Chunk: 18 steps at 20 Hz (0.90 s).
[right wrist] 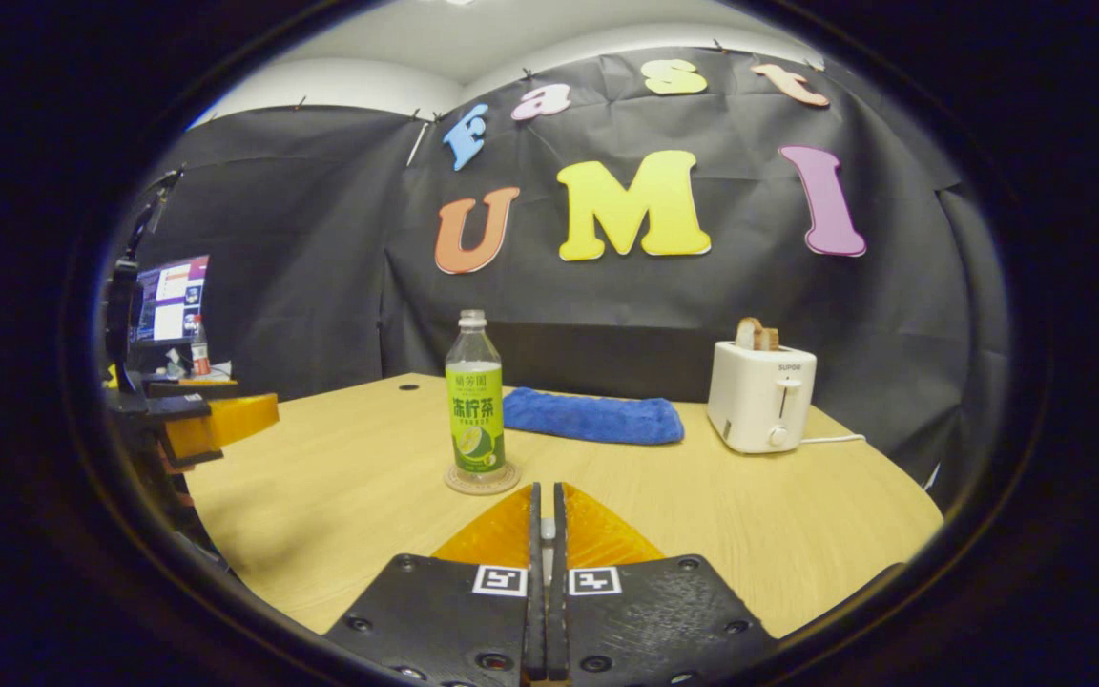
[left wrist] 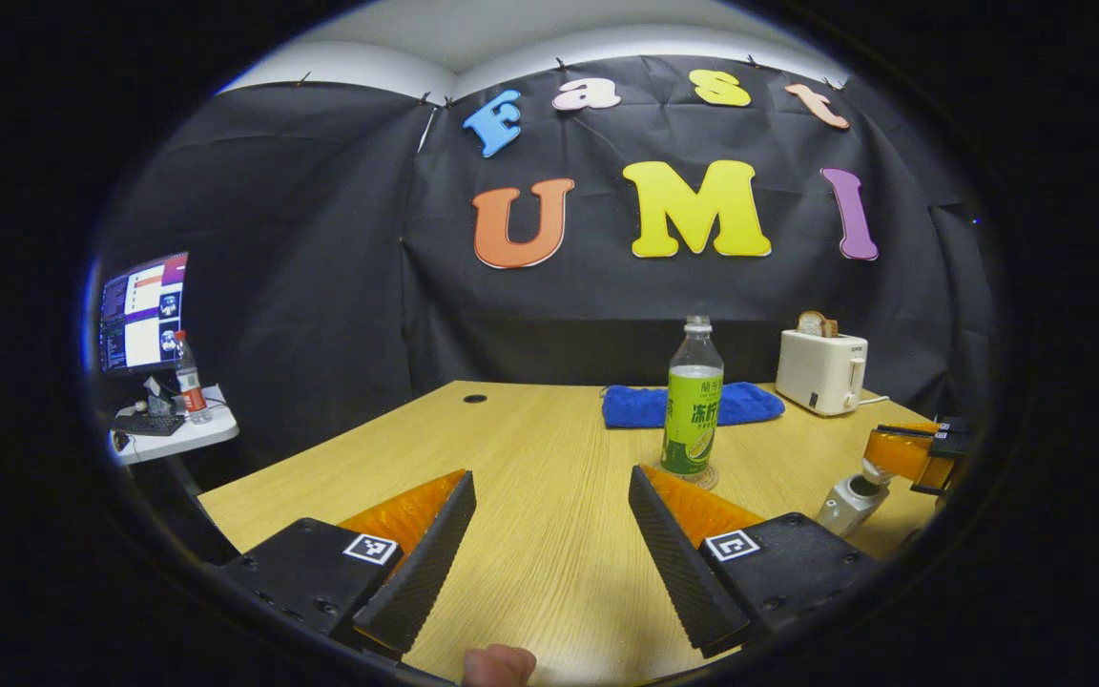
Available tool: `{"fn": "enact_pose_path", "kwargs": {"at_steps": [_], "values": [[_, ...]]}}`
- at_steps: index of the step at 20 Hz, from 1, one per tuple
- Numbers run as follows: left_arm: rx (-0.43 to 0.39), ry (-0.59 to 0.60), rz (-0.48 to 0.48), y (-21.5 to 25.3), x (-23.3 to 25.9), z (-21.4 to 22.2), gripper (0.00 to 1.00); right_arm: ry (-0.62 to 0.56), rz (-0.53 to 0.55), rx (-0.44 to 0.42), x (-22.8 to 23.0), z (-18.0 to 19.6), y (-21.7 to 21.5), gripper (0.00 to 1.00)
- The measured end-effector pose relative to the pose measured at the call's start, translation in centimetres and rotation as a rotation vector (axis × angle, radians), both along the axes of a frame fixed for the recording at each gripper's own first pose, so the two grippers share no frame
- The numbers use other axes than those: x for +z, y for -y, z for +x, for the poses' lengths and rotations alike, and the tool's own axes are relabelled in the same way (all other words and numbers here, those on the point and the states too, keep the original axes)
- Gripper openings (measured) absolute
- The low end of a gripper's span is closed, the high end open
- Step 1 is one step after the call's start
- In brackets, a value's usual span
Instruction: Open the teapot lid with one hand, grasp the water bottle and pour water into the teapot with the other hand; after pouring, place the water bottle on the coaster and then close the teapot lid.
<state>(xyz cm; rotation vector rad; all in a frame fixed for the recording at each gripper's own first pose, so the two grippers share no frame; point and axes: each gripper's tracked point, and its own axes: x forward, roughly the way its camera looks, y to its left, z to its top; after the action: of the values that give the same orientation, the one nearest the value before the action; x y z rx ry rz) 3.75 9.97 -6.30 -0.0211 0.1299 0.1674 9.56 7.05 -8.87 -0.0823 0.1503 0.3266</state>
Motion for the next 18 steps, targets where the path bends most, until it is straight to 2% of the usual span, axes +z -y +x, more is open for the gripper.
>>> {"fn": "enact_pose_path", "kwargs": {"at_steps": [7,8,9,18], "values": [[0.009,0.012,-0.017,-0.4,0.1,-0.5,1.0,0.002,0.002,-0.009,-1.0,0.7,-0.1,0.01],[0.009,0.011,-0.016,-0.4,0.0,-0.5,1.0,0.001,-0.002,-0.01,-1.1,0.6,-0.1,0.04],[0.01,0.011,-0.016,-0.4,0.1,-0.4,1.0,0.005,-0.007,-0.01,-1.1,0.6,0.0,0.01],[-0.02,0.012,0.003,1.1,0.3,-0.5,1.0,-0.013,-0.005,-0.013,-2.1,0.4,-0.2,0.01]]}}
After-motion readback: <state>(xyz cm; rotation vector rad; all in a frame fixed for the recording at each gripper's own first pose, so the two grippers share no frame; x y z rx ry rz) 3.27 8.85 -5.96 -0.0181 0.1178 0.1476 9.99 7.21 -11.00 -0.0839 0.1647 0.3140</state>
